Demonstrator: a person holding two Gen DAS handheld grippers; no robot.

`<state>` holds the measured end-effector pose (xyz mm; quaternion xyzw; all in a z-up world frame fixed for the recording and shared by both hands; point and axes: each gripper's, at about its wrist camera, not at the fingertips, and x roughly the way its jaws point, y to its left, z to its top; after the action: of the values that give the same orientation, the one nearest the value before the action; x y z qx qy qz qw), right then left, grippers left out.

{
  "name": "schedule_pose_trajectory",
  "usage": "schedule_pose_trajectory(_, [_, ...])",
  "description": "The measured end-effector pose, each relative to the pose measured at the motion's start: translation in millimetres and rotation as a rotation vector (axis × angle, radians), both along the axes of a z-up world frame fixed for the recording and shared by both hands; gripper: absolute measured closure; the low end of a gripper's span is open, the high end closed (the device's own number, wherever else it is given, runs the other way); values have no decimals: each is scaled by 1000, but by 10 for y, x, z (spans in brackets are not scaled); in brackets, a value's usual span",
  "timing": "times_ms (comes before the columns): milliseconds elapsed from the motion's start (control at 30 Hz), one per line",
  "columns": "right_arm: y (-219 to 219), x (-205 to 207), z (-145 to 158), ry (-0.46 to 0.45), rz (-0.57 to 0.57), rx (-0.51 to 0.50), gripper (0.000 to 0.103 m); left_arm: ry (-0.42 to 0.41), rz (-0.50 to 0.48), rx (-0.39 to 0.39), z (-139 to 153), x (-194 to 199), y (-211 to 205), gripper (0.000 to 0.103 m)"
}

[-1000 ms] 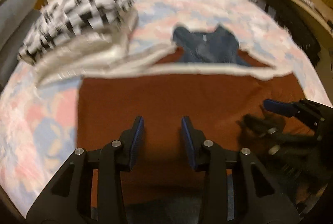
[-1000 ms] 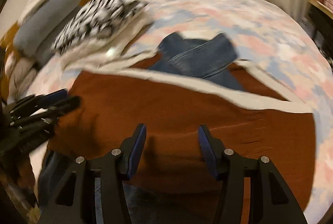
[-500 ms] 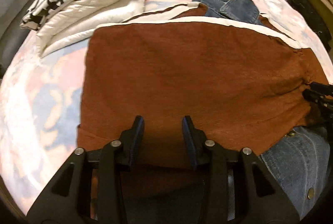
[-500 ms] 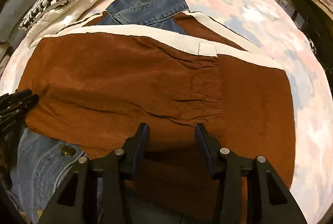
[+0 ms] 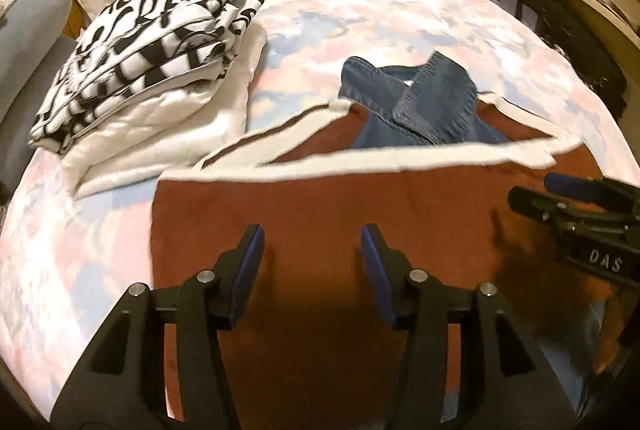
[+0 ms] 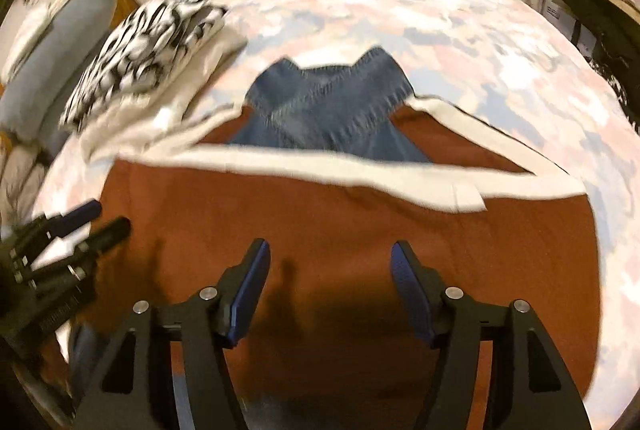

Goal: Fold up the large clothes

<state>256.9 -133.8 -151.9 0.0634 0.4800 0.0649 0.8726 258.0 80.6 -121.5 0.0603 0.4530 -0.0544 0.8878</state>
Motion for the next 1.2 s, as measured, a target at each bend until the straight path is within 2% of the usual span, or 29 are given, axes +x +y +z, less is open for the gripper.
schedule_pose_trajectory(67, [-12, 203, -82, -2, -21, 15, 39, 13, 26, 2, -133, 184, -2, 55])
schedule_pose_trajectory(167, [-88, 387, -265, 15, -54, -30, 39, 43, 68, 20, -407, 425, 68, 54])
schedule_pose_trajectory(200, [-156, 441, -330, 25, -73, -48, 39, 46, 79, 16, -462, 456, 109, 51])
schedule_pose_trajectory(233, [-253, 485, -398, 31, -100, -63, 39, 45, 93, -3, -505, 494, 176, 45])
schedule_pose_trajectory(267, [-373, 506, -452, 30, -103, -29, 41, 38, 111, -34, -521, 515, 257, 38])
schedule_pose_trajectory(333, [-538, 488, -487, 28, -84, 43, 48, 44, 147, -83, -544, 536, 392, 35])
schedule_pose_trajectory(367, [-569, 469, -469, 25, -71, 47, 48, 51, 163, -110, -555, 538, 448, 35])
schedule_pose_trajectory(467, [-623, 410, -436, 7, -53, 23, 49, 59, 185, -138, -569, 524, 556, 35])
schedule_pose_trajectory(567, [-692, 291, -397, -4, -88, -31, 46, 63, 178, -131, -550, 513, 570, 35])
schedule_pose_trajectory(733, [-866, 152, -316, 1, -115, 17, 45, 60, 152, -114, -418, 406, 538, 35])
schedule_pose_trajectory(900, [-881, -24, -114, -6, -115, 54, 45, 26, 112, -119, -118, 155, 481, 35])
schedule_pose_trajectory(967, [-864, -157, 19, -22, -108, 54, 44, 9, 99, -115, 18, 26, 467, 35])
schedule_pose_trajectory(1200, [-781, -740, 567, -110, -107, 56, 31, -76, 66, -109, 630, -615, 449, 35])
